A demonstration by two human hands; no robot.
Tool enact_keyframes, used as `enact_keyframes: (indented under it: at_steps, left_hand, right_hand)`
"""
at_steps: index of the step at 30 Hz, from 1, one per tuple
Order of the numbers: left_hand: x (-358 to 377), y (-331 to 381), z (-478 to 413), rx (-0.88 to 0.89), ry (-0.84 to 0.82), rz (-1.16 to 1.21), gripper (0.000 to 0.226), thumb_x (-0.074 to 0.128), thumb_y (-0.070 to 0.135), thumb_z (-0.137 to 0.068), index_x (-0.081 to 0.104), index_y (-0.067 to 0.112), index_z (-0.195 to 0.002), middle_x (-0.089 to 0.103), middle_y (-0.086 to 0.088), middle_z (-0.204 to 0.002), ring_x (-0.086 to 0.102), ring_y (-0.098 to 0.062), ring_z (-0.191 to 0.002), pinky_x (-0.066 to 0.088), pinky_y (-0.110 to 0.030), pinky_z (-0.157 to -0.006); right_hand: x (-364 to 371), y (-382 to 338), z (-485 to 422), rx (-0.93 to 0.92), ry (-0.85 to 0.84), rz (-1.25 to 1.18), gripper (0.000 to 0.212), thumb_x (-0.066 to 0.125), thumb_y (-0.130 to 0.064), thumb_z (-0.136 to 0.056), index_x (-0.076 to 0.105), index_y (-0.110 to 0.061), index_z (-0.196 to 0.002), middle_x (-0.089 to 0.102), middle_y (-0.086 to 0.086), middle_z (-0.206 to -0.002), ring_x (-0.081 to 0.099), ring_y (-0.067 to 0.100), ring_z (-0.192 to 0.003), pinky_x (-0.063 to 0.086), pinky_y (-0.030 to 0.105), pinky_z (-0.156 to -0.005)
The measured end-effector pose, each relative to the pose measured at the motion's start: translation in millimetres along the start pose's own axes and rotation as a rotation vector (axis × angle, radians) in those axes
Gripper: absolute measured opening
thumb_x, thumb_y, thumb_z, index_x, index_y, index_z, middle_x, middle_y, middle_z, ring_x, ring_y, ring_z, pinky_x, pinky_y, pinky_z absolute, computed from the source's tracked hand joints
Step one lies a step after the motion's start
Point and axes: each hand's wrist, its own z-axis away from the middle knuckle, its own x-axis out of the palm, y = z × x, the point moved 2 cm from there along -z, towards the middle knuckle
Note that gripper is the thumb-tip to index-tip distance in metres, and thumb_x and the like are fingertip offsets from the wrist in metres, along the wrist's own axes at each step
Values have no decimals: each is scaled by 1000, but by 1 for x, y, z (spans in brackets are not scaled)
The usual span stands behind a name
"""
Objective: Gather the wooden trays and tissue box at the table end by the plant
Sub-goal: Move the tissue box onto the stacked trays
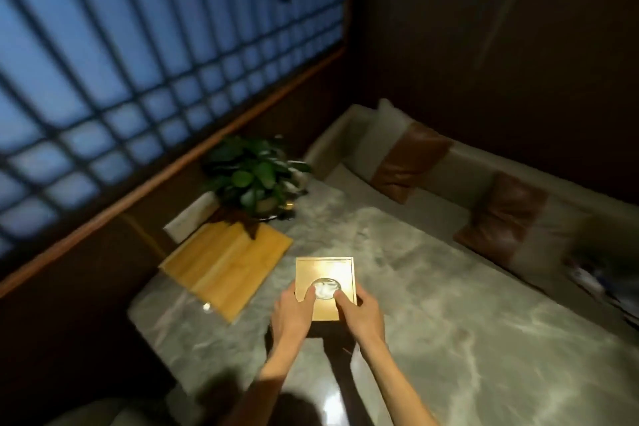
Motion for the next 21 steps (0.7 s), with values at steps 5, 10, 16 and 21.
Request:
enact_keyframes:
  at_steps: [5,10,16,21]
  left_hand:
    - [-128,-82,-41,-213,185,74,43,52,44,-93,60,17,-125,69,-9,-119,65,-29,-109,52,-43,-98]
    - [-200,-166,-70,-338,261,230,46,54,30,-95,50,8,-135,61,-14,-131,62,-27,-117,52,-37,-99]
    - [-219,-242,-98,-539,170,370,52,64,12,-88,48,10,-138,63,-12,-132,59,-28,-122,49,-36,-101]
    - [-205,-263,-95,-591,64,375,55,63,7,-86,46,12,-139,60,-10,-134,56,-26,-124,46,-37,-106]
  right_hand:
    - [158,-53,2,-63,-235,135,38,66,-32,-86,66,-28,-124,75,2,-108,70,25,-97,59,50,-86]
    - [285,-67,5,-159,-435,259,37,67,-27,-87,66,-26,-124,75,4,-113,69,25,-101,57,48,-90]
    - [375,-56,-11,-55,-581,474,39,67,-35,-88,64,-19,-122,72,10,-87,67,29,-84,56,46,-82]
    - [383,-36,-22,44,-595,571,46,69,-37,-85,63,-13,-123,67,9,-91,68,31,-96,54,41,-89]
